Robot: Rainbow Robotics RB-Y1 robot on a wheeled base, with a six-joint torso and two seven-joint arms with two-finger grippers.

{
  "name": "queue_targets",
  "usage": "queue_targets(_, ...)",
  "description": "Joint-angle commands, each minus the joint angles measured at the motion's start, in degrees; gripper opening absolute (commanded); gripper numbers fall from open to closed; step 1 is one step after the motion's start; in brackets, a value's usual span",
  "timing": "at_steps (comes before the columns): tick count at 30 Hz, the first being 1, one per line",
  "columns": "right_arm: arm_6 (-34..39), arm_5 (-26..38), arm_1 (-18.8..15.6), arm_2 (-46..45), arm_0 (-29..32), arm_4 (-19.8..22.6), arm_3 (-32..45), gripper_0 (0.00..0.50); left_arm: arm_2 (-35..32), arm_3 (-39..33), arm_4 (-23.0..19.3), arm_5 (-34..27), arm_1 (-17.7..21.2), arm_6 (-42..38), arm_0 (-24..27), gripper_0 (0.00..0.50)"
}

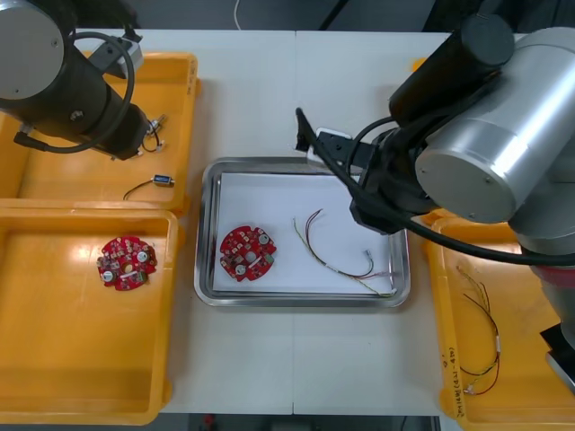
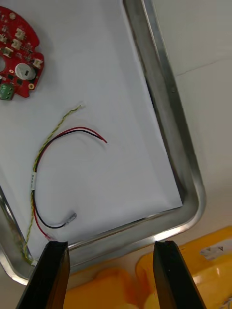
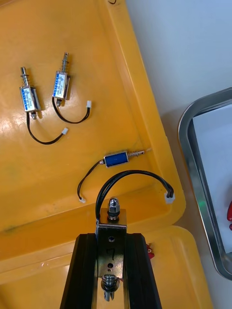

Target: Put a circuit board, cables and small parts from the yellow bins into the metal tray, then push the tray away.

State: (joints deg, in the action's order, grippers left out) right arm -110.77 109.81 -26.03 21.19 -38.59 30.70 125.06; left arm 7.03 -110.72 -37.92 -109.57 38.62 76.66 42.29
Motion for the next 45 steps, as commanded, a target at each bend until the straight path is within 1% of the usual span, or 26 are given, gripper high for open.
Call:
queue_targets(1,1.26,0.19,-4.21,-4.41,-0.7,0.06,3.62,0.5,-1.93,-2.48,-0.49,-0.43,-1.79,-7.66,-0.28,0.001)
queue_targets(4,1.08,0.19,-6.75,-6.96,-0.7,1.64,4.5,0.5,-1.05,-3.09,0.04,-0.43,-2.32,-8.54,-0.28,0.0)
queue_targets(6,1.44,0.19,-8.69,-9.59,-0.7,4.11,4.58,0.5,0.35,-3.71,0.66,-0.43,-2.93,-9.69,-0.28,0.0)
queue_targets(8,1.52,0.19,-10.01,-11.79,-0.61,5.42,4.5,0.5,1.5,-4.24,0.74,-0.43,-3.37,-11.44,-0.19,0.0)
queue_targets(11,1.26,0.19,-11.24,-15.83,-0.52,6.22,3.79,0.5,3.87,-5.29,0.92,-0.43,-4.43,-14.17,-0.1,0.0)
queue_targets(17,1.52,0.19,-11.94,-22.95,-0.43,7.36,-0.51,0.5,8.97,-5.56,2.68,-0.12,-6.8,-17.51,0.43,0.001)
queue_targets(20,1.52,0.19,-11.94,-27.0,-0.43,7.45,-2.89,0.5,11.78,-4.32,4.0,2.26,-8.03,-18.12,0.34,0.001)
queue_targets(24,1.87,0.19,-12.03,-31.92,-0.52,7.27,-7.11,0.5,15.74,-1.51,6.81,6.39,-9.7,-18.74,0.51,0.001)
queue_targets(27,2.14,0.19,-12.12,-34.91,-0.79,6.39,-10.45,0.5,18.28,0.95,7.86,9.29,-10.75,-18.83,0.87,0.0)
queue_targets(31,2.58,0.19,-12.2,-37.28,-2.37,3.67,-14.58,0.5,21.1,3.85,8.48,12.45,-11.9,-19.0,1.48,0.0)
queue_targets(38,3.81,0.19,-12.2,-38.25,-5.36,-0.99,-21.7,0.5,24.61,8.51,9.62,17.64,-12.69,-18.74,2.18,0.0)
queue_targets(45,5.74,0.19,-12.12,-38.33,-8.78,-6.79,-29.25,0.5,26.72,13.96,10.59,23.17,-13.65,-18.21,3.06,0.0)
